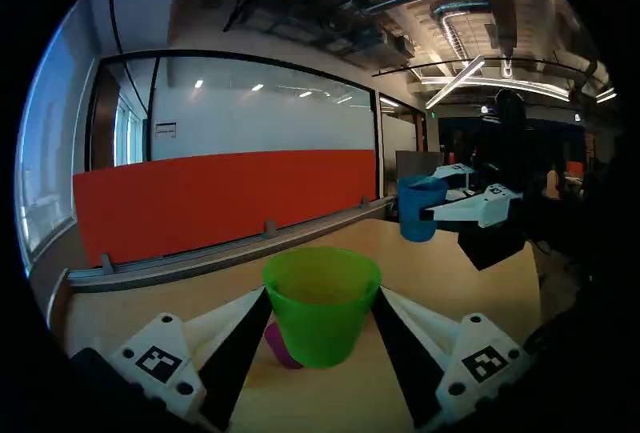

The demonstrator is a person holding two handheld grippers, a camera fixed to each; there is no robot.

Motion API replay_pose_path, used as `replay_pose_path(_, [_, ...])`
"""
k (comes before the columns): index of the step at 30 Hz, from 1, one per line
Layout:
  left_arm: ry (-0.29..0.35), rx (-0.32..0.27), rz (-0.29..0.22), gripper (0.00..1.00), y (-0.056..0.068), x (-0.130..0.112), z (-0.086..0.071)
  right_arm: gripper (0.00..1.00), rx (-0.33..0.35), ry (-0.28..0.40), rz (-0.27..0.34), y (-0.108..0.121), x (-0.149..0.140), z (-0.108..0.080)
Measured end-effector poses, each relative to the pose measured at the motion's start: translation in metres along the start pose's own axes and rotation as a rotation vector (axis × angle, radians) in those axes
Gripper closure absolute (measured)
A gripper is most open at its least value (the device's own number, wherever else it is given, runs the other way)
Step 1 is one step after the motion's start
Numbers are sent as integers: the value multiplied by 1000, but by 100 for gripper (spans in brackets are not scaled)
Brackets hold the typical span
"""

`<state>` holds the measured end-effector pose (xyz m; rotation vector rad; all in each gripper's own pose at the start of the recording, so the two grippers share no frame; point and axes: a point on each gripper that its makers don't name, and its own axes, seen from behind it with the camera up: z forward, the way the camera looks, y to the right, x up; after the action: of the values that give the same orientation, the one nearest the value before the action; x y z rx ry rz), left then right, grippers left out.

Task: Pour water

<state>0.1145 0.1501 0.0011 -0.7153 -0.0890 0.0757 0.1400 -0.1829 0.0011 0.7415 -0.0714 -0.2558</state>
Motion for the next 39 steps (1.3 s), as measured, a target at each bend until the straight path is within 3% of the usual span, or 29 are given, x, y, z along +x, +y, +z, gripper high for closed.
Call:
replay_pose_path(19, [4,-15,-5,15,6,-3,8,11,36,20,-224,1,40,25])
replay_pose_path(39, [15,-44,-11,15,14,-3,21,11,65,56,-414,-3,80,60])
